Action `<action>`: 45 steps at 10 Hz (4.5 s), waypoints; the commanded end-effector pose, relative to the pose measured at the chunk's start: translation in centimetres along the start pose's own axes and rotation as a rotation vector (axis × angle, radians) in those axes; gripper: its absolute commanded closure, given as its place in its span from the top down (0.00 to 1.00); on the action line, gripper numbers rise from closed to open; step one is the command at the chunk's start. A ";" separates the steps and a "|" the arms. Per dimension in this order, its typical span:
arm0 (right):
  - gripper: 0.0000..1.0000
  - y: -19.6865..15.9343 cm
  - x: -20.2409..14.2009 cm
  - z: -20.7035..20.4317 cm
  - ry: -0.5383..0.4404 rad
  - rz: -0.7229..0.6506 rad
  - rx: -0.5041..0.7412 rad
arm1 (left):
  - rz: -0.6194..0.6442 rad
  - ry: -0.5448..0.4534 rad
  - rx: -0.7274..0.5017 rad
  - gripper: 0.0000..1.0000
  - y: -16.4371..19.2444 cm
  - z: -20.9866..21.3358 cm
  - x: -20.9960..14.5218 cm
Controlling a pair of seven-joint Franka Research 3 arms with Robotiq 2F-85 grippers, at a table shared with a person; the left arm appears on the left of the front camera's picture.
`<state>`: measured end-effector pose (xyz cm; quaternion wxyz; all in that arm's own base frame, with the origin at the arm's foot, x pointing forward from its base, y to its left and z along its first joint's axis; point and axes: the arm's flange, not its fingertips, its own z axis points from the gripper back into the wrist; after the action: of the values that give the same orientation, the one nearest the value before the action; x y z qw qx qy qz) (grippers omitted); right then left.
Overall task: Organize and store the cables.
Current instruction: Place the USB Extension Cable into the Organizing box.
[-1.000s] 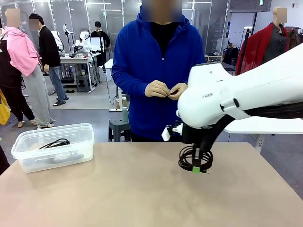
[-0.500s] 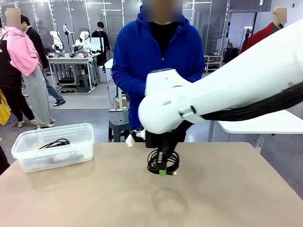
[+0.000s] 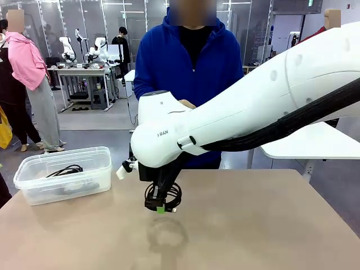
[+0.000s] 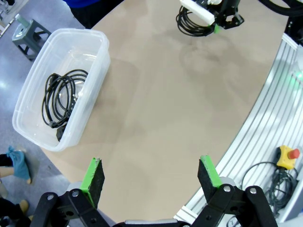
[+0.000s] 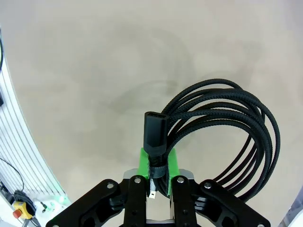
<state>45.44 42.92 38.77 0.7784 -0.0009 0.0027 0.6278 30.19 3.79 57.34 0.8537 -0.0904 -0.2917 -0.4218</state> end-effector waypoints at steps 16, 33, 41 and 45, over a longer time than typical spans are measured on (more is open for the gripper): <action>0.95 -1.0 -3.0 -6.1 -0.045 0.001 0.089 | -0.005 0.003 -0.001 1.00 0.0 0.0 -0.1; 1.00 0.0 -23.0 5.7 -0.320 -0.134 -0.116 | -0.244 0.157 -0.035 1.00 -2.1 -4.0 12.7; 1.00 -1.5 -30.9 6.7 -0.436 -0.241 -0.157 | -0.387 0.167 -0.075 1.00 -4.6 -7.3 15.7; 1.00 -0.6 -34.7 7.7 -0.491 -0.296 -0.216 | -0.557 0.122 -0.097 1.00 -7.6 -12.9 17.2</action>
<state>39.66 9.93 47.09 0.8424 0.0602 -0.2257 0.4857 37.16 -16.66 57.38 0.7372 -0.0207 -0.2183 -0.6391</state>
